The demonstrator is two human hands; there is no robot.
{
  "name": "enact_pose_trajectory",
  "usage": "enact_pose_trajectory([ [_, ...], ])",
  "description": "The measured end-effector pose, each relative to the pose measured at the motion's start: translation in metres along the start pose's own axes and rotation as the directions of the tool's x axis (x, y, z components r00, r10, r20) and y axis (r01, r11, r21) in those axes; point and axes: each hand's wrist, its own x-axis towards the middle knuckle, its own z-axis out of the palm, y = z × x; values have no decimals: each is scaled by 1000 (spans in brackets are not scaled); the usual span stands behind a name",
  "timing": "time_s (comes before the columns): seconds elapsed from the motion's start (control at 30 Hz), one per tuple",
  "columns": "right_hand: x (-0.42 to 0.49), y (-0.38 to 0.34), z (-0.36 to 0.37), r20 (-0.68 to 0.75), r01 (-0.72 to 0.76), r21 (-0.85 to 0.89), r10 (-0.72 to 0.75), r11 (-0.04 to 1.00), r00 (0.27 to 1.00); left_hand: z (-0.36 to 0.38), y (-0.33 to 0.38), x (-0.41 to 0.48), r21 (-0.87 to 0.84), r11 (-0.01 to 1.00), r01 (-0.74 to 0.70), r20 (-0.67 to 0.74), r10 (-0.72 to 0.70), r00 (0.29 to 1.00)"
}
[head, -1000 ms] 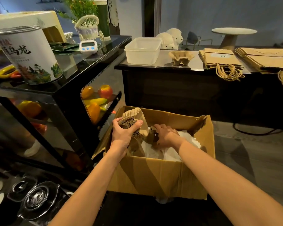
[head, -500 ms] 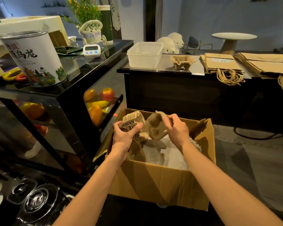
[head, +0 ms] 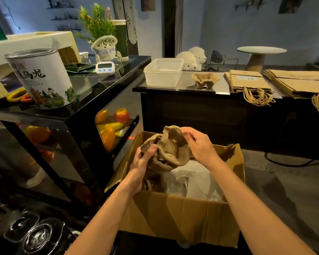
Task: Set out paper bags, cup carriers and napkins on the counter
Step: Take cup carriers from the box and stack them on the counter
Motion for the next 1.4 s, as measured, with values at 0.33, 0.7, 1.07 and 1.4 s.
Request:
enact_pose_trajectory([
  [0.33,11,-11,-1,207,211,-274,-157,938,966,2,5,-2,36,999,-29,138,24,990],
  [0.7,-25,-8,9,-51,-202,215,218,955,975,20,18,-1,84,993,-85,201,67,977],
  [1.07,-51,8,-22,260,-567,609,535,555,803,50,38,-6,369,929,-27,180,-42,983],
  [1.4,-51,44,-12,123,-720,448,761,530,636,-19,11,11,924,347,-161,239,-194,951],
])
